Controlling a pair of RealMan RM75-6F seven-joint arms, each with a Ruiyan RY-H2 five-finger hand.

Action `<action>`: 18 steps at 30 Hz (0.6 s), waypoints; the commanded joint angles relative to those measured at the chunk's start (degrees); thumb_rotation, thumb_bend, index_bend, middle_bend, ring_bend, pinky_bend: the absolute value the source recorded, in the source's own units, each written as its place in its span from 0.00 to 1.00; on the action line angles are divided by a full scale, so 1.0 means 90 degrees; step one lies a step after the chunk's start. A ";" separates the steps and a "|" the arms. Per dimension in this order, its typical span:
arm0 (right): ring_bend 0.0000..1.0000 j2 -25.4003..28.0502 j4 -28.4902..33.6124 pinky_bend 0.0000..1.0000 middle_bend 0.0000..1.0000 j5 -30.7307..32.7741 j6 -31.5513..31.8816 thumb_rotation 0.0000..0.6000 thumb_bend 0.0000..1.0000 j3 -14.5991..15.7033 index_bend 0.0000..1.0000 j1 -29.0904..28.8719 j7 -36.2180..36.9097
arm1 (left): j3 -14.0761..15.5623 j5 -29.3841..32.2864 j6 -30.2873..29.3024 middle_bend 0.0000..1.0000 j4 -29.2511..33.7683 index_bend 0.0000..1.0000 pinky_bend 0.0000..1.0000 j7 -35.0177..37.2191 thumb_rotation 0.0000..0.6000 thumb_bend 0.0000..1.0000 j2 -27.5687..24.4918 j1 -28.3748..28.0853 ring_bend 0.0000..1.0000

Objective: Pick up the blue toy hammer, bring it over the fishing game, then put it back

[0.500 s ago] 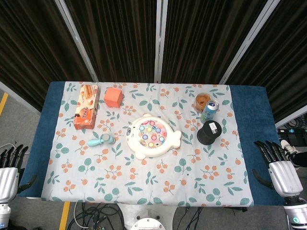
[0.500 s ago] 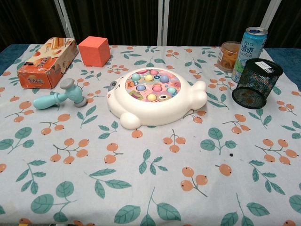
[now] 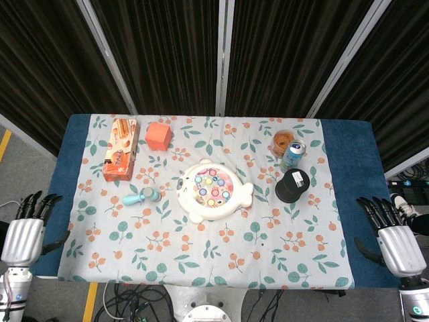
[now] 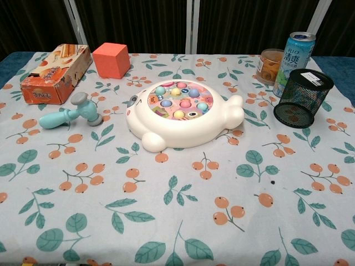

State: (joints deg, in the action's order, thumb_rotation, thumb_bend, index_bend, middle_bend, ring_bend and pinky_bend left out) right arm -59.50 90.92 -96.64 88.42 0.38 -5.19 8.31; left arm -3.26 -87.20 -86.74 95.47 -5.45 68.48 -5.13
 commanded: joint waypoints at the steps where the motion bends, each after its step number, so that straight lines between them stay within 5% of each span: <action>1: 0.00 0.0068 0.0045 0.00 0.09 -0.0050 0.0045 1.00 0.26 -0.0018 0.00 -0.0014 -0.0048 | -0.0374 0.0039 0.0839 0.24 0.0038 0.27 0.15 0.0367 1.00 0.23 0.0065 -0.0715 0.13; 9: 0.00 0.0265 0.0250 0.00 0.09 -0.0076 0.0075 1.00 0.26 -0.0090 0.00 -0.0058 -0.0229 | -0.1068 0.1342 0.3117 0.26 -0.0405 0.30 0.20 0.0383 1.00 0.24 0.0522 -0.2301 0.17; 18: 0.00 0.0341 0.0295 0.00 0.09 0.0035 0.0127 1.00 0.26 -0.0140 0.00 -0.0018 -0.0252 | -0.1189 0.2671 0.3884 0.28 -0.1082 0.30 0.24 -0.0413 1.00 0.24 0.1372 -0.3037 0.18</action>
State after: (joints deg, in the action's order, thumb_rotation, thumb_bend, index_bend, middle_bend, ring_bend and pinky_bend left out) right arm -56.44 93.58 -96.32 89.56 -0.88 -5.35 6.05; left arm -13.66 -65.03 -53.20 87.16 -7.52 79.25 -31.03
